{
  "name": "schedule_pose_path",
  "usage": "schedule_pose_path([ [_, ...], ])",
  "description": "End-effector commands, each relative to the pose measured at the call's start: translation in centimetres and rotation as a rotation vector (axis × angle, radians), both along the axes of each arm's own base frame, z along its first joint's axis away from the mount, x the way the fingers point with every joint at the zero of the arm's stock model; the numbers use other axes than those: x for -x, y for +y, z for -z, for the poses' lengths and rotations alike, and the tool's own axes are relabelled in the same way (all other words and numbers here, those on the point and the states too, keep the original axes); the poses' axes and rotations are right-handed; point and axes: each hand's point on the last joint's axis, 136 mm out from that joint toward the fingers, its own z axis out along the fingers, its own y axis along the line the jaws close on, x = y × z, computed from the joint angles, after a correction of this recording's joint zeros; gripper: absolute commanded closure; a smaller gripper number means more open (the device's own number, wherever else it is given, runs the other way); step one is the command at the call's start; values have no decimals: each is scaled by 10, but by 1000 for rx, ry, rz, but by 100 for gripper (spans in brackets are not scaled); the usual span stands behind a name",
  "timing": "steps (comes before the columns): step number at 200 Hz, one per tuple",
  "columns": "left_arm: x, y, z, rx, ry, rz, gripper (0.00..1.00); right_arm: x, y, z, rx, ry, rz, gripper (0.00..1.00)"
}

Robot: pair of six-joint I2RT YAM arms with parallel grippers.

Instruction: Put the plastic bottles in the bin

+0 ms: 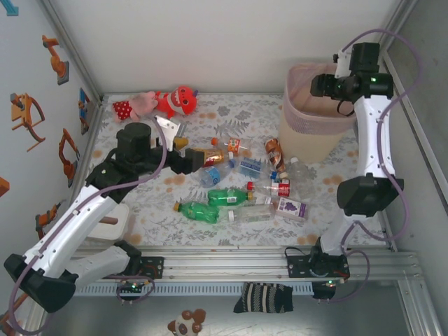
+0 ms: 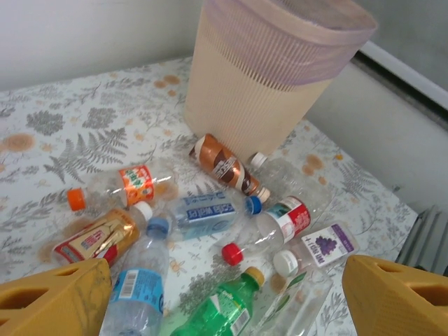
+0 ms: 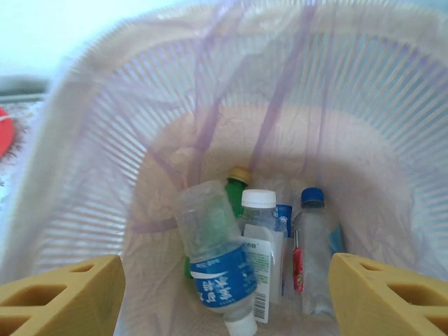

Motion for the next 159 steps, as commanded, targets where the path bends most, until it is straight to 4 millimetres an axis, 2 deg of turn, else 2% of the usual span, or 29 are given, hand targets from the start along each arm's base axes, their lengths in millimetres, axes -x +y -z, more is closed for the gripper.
schedule_pose_path([
  [1,-4,7,7,-77,20,-10,15,22,4,-28,8,-50,5,25],
  [21,-11,14,18,-138,55,-22,15,41,9,-46,4,-97,-4,25],
  [59,-34,37,48,-272,138,-53,17,79,23,-52,-40,-150,-33,25],
  [103,-71,74,89,-397,229,-105,21,106,28,-30,-68,-146,-41,25],
  [135,-104,95,124,-451,307,-136,21,113,28,-13,-69,-131,-41,25],
  [159,-131,103,152,-494,356,-150,20,115,27,1,-66,-130,-31,25],
])
